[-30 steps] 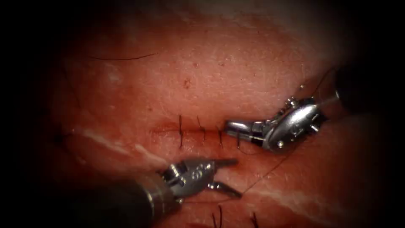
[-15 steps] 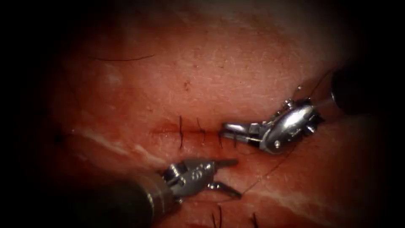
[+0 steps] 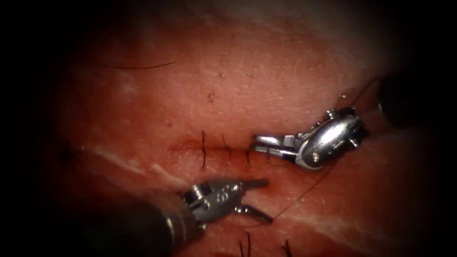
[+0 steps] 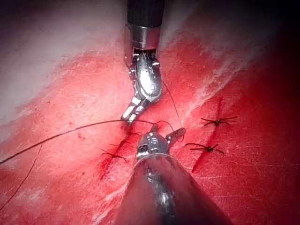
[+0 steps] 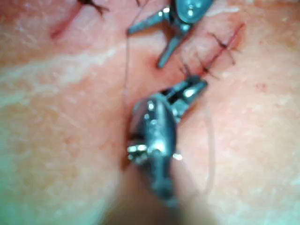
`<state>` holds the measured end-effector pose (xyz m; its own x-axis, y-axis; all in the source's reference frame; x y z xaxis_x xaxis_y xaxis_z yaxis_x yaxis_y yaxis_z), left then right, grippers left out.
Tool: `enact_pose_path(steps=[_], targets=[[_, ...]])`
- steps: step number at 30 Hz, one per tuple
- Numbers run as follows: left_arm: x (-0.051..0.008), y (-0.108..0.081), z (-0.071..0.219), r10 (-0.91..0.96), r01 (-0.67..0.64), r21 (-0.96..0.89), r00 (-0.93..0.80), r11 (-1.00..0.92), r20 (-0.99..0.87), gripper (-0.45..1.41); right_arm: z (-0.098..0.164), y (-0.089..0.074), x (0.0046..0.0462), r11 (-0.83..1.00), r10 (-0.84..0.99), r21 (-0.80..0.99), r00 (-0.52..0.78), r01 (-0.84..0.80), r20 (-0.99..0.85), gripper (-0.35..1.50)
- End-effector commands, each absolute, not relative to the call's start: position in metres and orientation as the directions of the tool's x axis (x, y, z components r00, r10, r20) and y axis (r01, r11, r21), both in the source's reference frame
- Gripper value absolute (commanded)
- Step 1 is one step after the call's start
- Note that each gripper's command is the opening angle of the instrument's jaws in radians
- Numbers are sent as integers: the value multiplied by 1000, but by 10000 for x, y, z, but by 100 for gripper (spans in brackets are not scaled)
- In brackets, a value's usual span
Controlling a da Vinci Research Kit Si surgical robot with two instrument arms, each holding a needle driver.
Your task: Wound Closure
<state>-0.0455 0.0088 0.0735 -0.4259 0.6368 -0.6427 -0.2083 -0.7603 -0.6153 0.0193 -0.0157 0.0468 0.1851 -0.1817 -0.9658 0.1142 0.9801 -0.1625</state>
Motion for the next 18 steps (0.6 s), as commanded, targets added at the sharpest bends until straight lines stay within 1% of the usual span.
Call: enact_pose_path(steps=[1,13,18], targets=[[-463,82,742,638,-206,-618,-425,-759,-642,37,479,-170,193,982,-162,-139,195,126,-967,-35],[-463,82,742,638,-208,-617,-425,-759,-642,37,481,-179,196,979,-147,-112,210,168,-967,-35],[-463,82,743,638,-208,-617,-425,-759,-642,37,483,-186,196,982,-106,-67,225,176,-969,-35]])
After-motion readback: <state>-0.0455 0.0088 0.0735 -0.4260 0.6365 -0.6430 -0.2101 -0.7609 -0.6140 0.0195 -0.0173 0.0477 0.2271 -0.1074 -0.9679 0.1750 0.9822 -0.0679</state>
